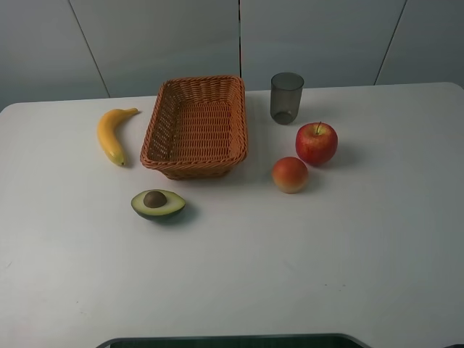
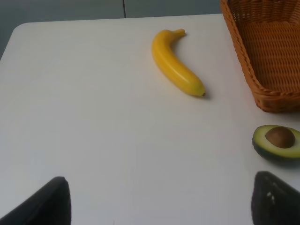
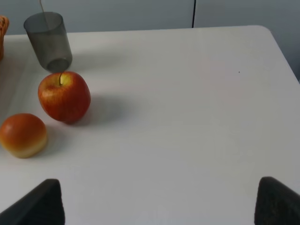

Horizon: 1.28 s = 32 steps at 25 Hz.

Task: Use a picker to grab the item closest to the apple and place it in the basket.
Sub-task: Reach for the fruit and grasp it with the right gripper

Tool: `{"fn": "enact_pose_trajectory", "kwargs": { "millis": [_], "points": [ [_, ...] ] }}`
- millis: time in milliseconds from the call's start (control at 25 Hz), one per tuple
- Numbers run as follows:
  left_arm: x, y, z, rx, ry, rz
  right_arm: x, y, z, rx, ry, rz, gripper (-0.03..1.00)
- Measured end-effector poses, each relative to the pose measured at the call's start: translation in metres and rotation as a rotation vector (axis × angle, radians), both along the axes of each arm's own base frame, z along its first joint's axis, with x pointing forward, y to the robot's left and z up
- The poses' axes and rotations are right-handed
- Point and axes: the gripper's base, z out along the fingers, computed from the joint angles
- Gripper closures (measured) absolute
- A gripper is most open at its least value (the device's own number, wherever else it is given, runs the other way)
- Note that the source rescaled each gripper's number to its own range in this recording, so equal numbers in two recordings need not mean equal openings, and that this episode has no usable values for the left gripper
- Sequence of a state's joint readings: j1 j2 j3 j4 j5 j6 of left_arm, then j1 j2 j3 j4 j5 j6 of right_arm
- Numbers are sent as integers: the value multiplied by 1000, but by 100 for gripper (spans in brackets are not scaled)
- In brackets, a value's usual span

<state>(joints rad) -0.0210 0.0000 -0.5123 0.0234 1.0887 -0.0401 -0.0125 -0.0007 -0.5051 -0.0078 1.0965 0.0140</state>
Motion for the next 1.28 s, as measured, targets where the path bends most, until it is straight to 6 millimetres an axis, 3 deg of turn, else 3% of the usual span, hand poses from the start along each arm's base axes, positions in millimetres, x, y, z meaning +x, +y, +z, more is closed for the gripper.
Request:
{"fn": "enact_pose_trajectory", "kwargs": {
  "millis": [240,560,640,800,1280],
  "points": [
    [0,0,0,0,0,0,9,0,14,1,45,0,30],
    [0,0,0,0,0,0,74,2,56,-47,308,80,30],
    [0,0,0,0,0,0,92,7,59,-68,359,140,22],
    [0,0,0,2,0,-1,126,25,59,-139,459,301,0],
    [0,0,0,2,0,-1,191,96,26,-485,644,839,-3]
  ]
}}
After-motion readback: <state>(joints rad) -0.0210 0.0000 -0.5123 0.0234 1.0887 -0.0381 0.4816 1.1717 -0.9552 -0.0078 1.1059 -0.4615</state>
